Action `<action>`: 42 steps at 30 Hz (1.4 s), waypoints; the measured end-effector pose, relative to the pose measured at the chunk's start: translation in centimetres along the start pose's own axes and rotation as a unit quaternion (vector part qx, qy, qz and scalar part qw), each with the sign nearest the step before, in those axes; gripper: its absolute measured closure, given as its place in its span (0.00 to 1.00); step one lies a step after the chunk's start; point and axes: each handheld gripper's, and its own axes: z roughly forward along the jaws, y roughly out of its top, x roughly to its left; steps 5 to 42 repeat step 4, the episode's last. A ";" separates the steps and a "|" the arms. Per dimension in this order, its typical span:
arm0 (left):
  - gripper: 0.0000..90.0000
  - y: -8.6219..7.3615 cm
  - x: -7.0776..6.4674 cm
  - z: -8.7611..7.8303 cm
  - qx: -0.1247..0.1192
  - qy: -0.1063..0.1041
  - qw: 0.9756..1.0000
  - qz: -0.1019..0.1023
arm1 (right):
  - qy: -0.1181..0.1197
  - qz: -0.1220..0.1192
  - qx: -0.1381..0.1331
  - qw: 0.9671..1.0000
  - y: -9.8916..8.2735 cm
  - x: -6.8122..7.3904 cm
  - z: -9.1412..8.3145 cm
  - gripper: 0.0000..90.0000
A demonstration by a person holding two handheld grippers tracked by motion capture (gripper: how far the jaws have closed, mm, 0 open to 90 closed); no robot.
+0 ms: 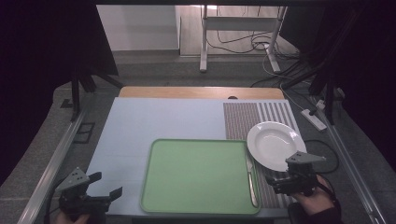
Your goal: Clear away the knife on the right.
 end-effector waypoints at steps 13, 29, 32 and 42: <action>0.03 0.1 0.0 0.0 0.000 0.000 1.000 0.000 | 0.002 0.005 -0.002 1.000 -0.2 -0.2 -0.2 0.02; 0.03 0.1 0.0 0.0 0.000 0.000 1.000 0.000 | 0.002 0.005 -0.002 1.000 -0.2 -0.2 -0.2 0.02; 0.03 0.1 0.0 0.0 0.000 0.000 1.000 0.000 | 0.002 0.005 -0.002 1.000 -0.2 -0.2 -0.2 0.02; 0.03 0.1 0.0 0.0 0.000 0.000 1.000 0.000 | 0.002 0.005 -0.002 1.000 -0.2 -0.2 -0.2 0.02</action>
